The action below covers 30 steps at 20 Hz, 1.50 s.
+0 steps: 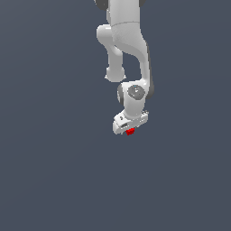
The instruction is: Lift up the red cube by 0.2 meters.
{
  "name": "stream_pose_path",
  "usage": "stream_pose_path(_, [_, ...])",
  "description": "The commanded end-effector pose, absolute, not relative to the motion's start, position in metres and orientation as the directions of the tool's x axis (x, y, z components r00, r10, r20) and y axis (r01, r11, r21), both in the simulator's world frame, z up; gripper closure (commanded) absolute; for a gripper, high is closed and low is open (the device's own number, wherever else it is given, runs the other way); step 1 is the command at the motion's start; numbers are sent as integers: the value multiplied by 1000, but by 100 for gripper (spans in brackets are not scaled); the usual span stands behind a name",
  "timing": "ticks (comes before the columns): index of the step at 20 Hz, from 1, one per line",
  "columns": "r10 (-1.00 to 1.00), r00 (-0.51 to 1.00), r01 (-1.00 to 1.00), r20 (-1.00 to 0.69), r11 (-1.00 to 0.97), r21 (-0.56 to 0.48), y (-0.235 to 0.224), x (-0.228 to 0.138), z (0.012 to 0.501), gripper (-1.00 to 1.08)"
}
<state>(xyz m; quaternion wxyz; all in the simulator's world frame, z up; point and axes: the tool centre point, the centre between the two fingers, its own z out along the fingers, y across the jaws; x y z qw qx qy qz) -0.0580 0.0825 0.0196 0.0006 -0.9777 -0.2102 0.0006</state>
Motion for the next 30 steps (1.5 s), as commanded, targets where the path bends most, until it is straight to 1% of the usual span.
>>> stream_pose_path(1, [410,912,410,0,-912,0,82,-57,20,-92])
stream_pose_path(2, [410,912,410,0,-912,0,82,-57,20,108])
stream_pose_path(13, [410,912,410,0,-912,0,82,-57,20,108])
stream_pose_path(18, [410,912,410,0,-912,0,82,-58,30,108])
stream_pose_path(24, [410,912,410,0,-912,0,82,-59,58,108])
stream_pose_path(30, [410,912,410,0,-912,0,81,-60,108,108])
